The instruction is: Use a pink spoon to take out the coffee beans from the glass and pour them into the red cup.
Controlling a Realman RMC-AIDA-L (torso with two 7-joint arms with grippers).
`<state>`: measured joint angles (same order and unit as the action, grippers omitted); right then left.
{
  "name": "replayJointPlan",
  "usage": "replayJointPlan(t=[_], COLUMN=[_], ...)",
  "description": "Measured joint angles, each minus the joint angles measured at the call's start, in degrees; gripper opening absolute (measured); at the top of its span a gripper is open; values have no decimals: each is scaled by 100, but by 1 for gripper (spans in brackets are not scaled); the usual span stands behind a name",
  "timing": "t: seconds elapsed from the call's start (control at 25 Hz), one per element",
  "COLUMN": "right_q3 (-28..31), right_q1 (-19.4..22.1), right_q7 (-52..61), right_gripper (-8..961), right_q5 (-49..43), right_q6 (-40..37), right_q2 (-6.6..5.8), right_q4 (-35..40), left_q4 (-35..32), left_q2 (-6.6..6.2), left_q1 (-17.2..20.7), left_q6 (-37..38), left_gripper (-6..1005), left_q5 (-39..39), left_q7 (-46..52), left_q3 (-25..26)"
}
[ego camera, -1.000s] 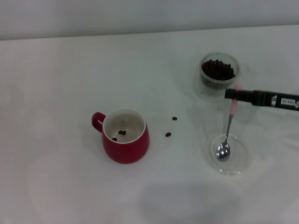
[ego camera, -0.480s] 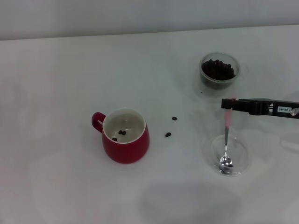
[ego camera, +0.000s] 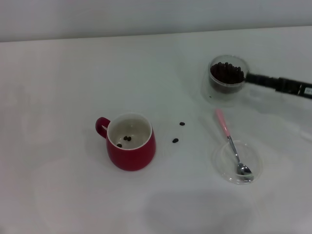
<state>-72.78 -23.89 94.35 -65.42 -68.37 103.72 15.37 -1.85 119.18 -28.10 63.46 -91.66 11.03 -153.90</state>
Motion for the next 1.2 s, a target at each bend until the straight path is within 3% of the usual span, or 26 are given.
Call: replayJointPlan(t=[0.12, 0.32, 0.4, 0.52, 0.6, 0.96, 1.2], right_q3=[581, 1589, 2113, 3217, 3664, 3860, 3864], right_q1=[178, 360, 359, 219, 40, -877, -1306], right_q7=[-257, -1049, -1571, -2929, -3887, -6803, -8564], right_gripper=[608, 790, 876, 876, 876, 876, 876], right_q5=[10, 16, 19, 46, 178, 1458, 2198], right_q6=[-20, 89, 248, 440, 456, 1515, 2505], right_q2=[87, 389, 571, 997, 1114, 1146, 1096], right_q4=[202, 484, 517, 512, 365, -39, -47], left_q4=[0, -7, -38, -110, -155, -297, -266], left_q2=[0, 0, 0, -3, -4, 2, -5], left_q1=[5, -15, -26, -59, -126, -383, -824], left_q6=[0, -2, 1, 6, 7, -83, -735], left_gripper=[886, 886, 886, 886, 886, 886, 886], left_q5=[0, -8, -13, -105, -262, -356, -562], left_q7=[7, 9, 12, 33, 134, 305, 333], left_q3=[0, 0, 0, 0, 0, 0, 0])
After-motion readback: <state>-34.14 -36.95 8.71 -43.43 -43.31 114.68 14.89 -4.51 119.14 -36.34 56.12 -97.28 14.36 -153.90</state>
